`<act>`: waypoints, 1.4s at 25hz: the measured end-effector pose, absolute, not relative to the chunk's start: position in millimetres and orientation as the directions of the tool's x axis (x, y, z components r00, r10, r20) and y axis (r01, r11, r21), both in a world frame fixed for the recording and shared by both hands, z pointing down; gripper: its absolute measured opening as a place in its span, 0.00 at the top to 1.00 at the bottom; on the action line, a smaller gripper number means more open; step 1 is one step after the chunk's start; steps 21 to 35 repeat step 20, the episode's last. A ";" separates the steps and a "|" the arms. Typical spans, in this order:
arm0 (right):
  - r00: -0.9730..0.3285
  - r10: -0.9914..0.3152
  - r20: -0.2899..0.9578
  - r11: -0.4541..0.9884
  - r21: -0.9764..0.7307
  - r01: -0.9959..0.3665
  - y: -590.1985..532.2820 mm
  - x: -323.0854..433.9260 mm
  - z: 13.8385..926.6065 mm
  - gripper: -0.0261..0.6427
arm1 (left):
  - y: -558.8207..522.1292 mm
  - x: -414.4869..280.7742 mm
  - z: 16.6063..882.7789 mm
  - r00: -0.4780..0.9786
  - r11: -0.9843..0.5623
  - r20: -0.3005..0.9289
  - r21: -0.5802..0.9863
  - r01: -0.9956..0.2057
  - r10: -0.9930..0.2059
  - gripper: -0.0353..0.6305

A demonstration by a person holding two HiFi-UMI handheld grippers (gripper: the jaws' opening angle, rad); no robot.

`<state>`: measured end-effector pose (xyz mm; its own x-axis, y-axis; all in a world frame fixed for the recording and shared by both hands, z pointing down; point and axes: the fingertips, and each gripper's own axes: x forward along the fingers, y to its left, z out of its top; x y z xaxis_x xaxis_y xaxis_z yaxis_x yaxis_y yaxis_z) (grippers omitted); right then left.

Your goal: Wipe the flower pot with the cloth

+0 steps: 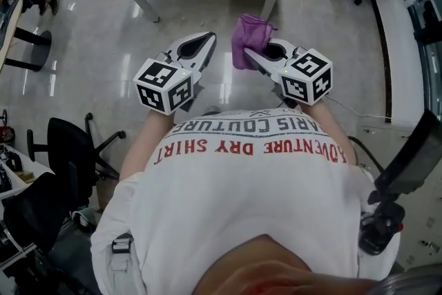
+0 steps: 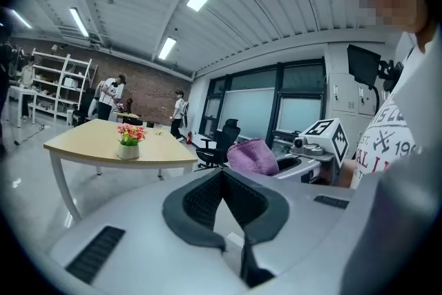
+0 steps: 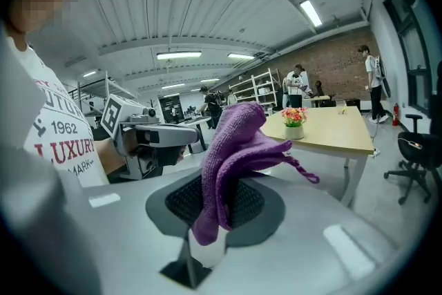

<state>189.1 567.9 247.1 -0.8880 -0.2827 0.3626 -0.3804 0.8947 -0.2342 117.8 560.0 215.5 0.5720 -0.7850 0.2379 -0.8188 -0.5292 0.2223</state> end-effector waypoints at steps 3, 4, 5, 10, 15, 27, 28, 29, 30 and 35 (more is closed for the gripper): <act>-0.894 -0.278 0.350 0.902 -0.226 -0.369 568.3 186.9 237.1 0.88 | 563.1 116.9 208.2 0.571 -0.528 0.241 0.222 -0.820 -0.785 0.95; -0.897 -0.275 0.345 0.904 -0.224 -0.363 570.2 186.5 232.8 0.88 | 565.3 117.5 205.8 0.571 -0.529 0.245 0.219 -0.820 -0.784 0.95; -0.900 -0.273 0.341 0.907 -0.220 -0.358 572.6 185.9 228.0 0.88 | 567.9 117.8 202.5 0.569 -0.529 0.248 0.214 -0.821 -0.784 0.95; -0.908 -0.266 0.324 0.919 -0.198 -0.340 582.5 183.7 210.6 0.88 | 576.6 120.5 186.2 0.567 -0.532 0.235 0.199 -0.823 -0.789 0.95; -0.910 -0.266 0.319 0.919 -0.202 -0.339 580.1 187.8 213.7 0.88 | 574.7 124.2 191.8 0.563 -0.531 0.247 0.189 -0.826 -0.789 0.95; -0.912 -0.268 0.311 0.918 -0.206 -0.340 580.2 186.4 219.2 0.88 | 574.3 120.2 199.4 0.549 -0.520 0.257 0.176 -0.836 -0.795 0.95; -0.912 -0.268 0.311 0.918 -0.206 -0.340 580.2 186.4 219.2 0.88 | 574.3 120.2 199.4 0.549 -0.520 0.257 0.176 -0.836 -0.795 0.95; -0.912 -0.268 0.311 0.918 -0.206 -0.340 580.2 186.4 219.2 0.88 | 574.3 120.2 199.4 0.549 -0.520 0.257 0.176 -0.836 -0.795 0.95; -0.912 -0.268 0.311 0.918 -0.206 -0.340 580.2 186.4 219.2 0.88 | 574.3 120.2 199.4 0.549 -0.520 0.257 0.176 -0.836 -0.795 0.95; -0.912 -0.268 0.311 0.918 -0.206 -0.340 580.2 186.4 219.2 0.88 | 574.3 120.2 199.4 0.549 -0.520 0.257 0.176 -0.836 -0.795 0.95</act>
